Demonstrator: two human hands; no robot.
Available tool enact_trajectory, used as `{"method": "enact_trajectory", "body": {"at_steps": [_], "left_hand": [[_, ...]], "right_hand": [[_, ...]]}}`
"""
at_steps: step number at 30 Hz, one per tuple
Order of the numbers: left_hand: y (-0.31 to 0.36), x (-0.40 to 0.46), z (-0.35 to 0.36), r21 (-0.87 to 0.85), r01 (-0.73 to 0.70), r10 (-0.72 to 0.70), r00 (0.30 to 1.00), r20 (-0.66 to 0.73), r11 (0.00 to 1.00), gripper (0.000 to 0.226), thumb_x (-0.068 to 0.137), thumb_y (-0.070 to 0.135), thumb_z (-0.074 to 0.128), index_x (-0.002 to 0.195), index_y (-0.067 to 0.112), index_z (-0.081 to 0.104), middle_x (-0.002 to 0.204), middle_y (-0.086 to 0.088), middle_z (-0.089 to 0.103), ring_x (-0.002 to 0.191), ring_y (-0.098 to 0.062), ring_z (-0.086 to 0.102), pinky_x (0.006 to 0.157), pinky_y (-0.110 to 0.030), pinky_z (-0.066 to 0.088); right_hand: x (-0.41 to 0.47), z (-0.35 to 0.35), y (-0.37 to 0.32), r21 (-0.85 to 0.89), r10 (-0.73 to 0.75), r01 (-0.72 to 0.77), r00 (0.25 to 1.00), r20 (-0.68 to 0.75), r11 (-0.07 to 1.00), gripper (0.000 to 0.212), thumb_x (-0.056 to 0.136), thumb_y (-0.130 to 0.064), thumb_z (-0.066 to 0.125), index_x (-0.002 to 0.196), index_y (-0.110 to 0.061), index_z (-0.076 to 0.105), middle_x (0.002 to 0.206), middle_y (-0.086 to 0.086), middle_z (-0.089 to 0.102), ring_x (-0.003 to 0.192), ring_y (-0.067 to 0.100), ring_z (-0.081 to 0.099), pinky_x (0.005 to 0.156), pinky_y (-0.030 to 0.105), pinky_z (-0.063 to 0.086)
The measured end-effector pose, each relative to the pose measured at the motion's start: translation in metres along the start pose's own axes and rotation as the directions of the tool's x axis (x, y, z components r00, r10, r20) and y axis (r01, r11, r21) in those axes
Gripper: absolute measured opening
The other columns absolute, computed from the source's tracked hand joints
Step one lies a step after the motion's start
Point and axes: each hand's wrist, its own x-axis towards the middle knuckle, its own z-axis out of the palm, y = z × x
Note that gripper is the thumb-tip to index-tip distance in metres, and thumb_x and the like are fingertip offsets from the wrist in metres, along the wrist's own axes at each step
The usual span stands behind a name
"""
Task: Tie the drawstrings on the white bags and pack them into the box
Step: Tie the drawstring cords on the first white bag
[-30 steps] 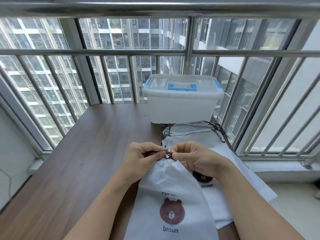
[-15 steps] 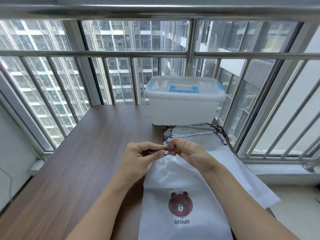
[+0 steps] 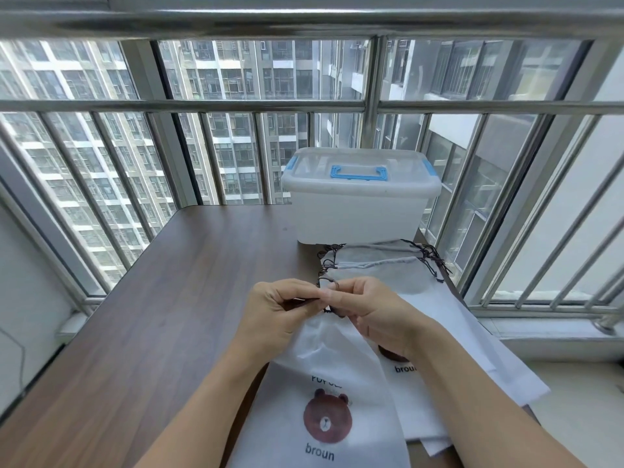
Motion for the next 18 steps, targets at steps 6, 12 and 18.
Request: {"method": "enact_trajectory", "body": {"at_steps": [6, 12, 18], "left_hand": [[0.0004, 0.0013, -0.0052, 0.036, 0.048, -0.049, 0.999, 0.015, 0.998, 0.012, 0.079, -0.001, 0.076, 0.091, 0.001, 0.078, 0.085, -0.009, 0.077, 0.082, -0.021, 0.074, 0.076, -0.025, 0.057], [0.0041, 0.0027, -0.0045, -0.069, 0.124, -0.128, 0.99, -0.058, 0.99, 0.012, 0.08, -0.006, 0.075, 0.089, 0.001, 0.076, 0.084, -0.013, 0.077, 0.077, -0.019, 0.073, 0.073, -0.022, 0.056], [0.0056, 0.0017, -0.0047, -0.073, 0.146, -0.151, 0.986, -0.066, 0.987, 0.021, 0.081, -0.006, 0.074, 0.099, 0.006, 0.072, 0.077, -0.013, 0.074, 0.07, -0.015, 0.07, 0.067, -0.021, 0.055]], "right_hand": [[-0.0063, 0.0021, -0.0089, -0.204, -0.152, 0.127, 0.982, -0.11, 0.971, 0.021, 0.092, -0.013, 0.071, 0.077, 0.002, 0.069, 0.061, 0.004, 0.042, 0.053, 0.01, 0.032, 0.051, 0.019, 0.025], [-0.0021, 0.0078, -0.0075, -0.096, -0.233, 0.215, 0.942, -0.241, 0.972, 0.017, 0.094, -0.009, 0.067, 0.079, -0.006, 0.076, 0.064, 0.01, 0.047, 0.054, 0.012, 0.036, 0.052, 0.018, 0.03], [-0.0017, 0.0068, -0.0098, -0.053, -0.13, 0.121, 0.97, -0.207, 0.991, 0.029, 0.1, -0.01, 0.054, 0.074, -0.011, 0.066, 0.061, 0.001, 0.05, 0.051, 0.007, 0.034, 0.049, 0.016, 0.026]]}}
